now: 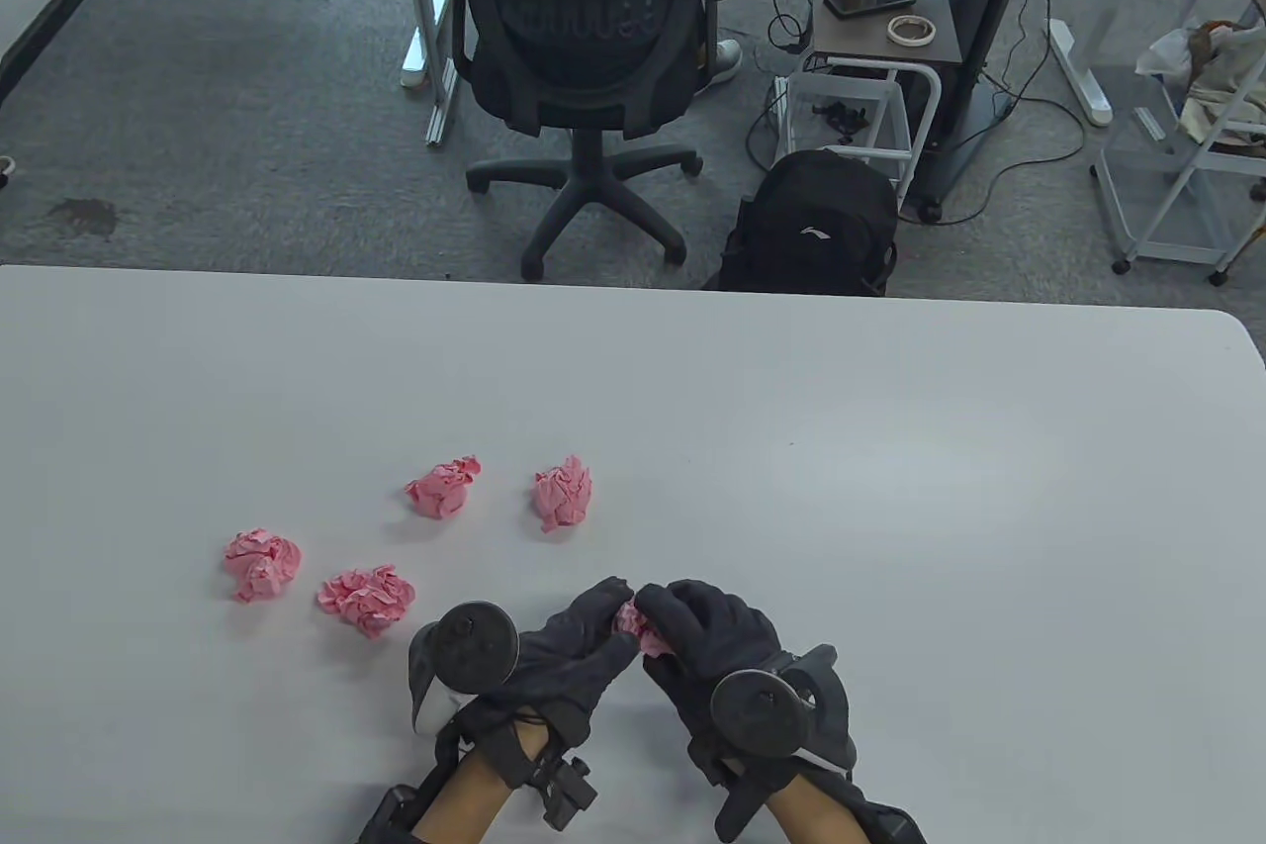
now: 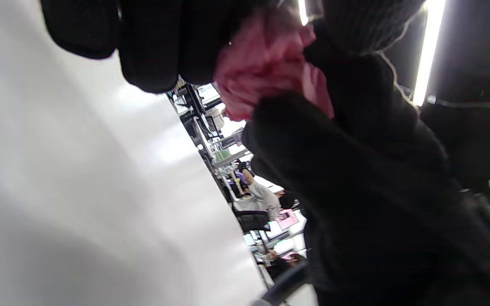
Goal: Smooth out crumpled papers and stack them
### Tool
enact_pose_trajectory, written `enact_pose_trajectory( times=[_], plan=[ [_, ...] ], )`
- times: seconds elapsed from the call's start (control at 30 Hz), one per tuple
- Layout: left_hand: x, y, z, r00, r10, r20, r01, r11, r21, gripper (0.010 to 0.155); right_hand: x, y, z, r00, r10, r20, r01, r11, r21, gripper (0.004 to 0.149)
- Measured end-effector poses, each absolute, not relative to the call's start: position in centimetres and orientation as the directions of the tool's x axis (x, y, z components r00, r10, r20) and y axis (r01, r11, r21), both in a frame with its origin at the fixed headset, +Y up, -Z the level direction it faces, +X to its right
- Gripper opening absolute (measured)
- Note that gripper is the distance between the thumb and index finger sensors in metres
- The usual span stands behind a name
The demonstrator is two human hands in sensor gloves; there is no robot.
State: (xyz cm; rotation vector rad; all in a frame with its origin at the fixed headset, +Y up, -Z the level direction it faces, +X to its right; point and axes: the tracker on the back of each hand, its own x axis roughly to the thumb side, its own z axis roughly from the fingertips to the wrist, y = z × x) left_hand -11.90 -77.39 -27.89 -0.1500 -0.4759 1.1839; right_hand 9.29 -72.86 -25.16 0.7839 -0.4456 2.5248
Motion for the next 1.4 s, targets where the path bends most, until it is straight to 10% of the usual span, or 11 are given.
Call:
enact_pose_trajectory(
  times=[0.63, 1.0, 1.4],
  plan=[
    [-12.8, -76.6, -27.9, 0.036, 0.957, 0.286, -0.912, 0.149, -0.382, 0.060, 11.7, -75.0, -27.5, -0.298, 0.830, 0.473, -0.883, -0.427, 0.193, 0.065],
    [-12.3, -74.8, -27.0, 0.396, 0.760, 0.516, -0.817, 0.548, -0.181, 0.067, 11.0, -75.0, -27.1, -0.255, 0.873, 0.416, -0.892, -0.378, 0.247, 0.071],
    [-13.1, -77.8, -28.3, -0.066, 0.984, 0.167, -0.917, 0.006, -0.399, 0.061, 11.3, -74.5, -27.1, -0.244, 0.849, 0.469, -0.889, -0.389, 0.241, 0.061]
  ],
)
